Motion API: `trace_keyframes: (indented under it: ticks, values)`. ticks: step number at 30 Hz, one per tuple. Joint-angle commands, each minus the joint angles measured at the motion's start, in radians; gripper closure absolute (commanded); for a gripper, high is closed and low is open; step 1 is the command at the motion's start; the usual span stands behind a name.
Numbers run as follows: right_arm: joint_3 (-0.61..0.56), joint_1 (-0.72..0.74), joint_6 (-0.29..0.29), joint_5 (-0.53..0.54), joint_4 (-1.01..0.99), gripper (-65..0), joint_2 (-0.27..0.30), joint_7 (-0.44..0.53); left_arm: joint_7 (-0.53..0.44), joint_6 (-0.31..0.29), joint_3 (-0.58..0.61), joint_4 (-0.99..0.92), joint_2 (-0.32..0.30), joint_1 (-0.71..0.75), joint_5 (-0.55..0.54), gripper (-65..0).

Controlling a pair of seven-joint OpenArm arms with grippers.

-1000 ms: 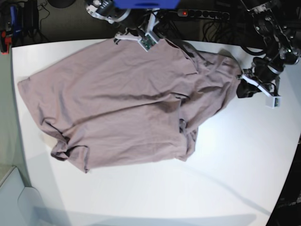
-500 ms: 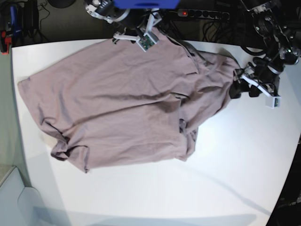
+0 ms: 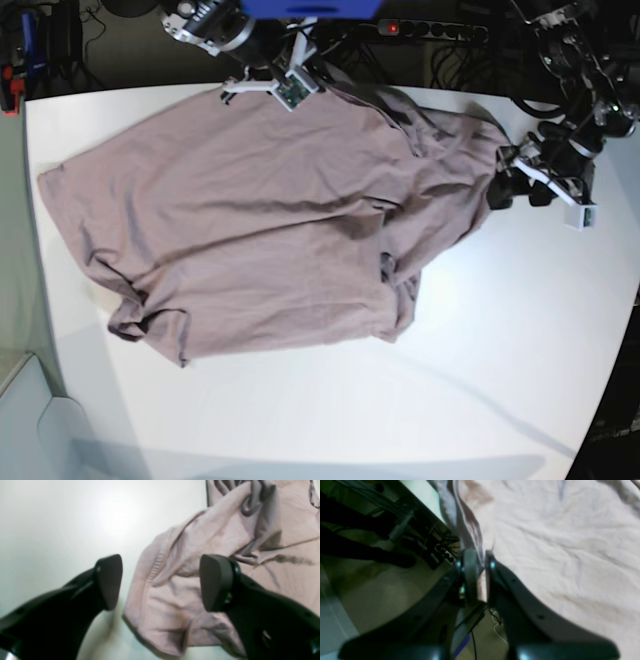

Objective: Layout the t-shirt on the table in an organized manner, then fold the t-shirt properly
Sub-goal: 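Lower the right gripper onto the shirt middle and grasp the fabric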

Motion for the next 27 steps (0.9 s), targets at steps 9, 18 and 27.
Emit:
trace_keyframes:
  ticks: [9,18,27]
  values:
    - [0.004,0.036,0.053,-0.002,0.008,-5.1,0.003,0.003,-0.019,-0.004,-0.002,0.019,-0.011,-0.009,-0.02,-46.7]
    - [0.004,0.079,0.053,-0.002,0.005,-5.2,-0.057,0.002,-0.019,-0.004,-0.002,0.019,-0.009,-0.014,-0.02,-46.7]
    - [0.007,0.146,0.053,-0.002,0.003,-5.2,-0.083,0.002,-0.019,-0.004,0.027,0.019,-0.008,-0.02,-0.02,-46.7]
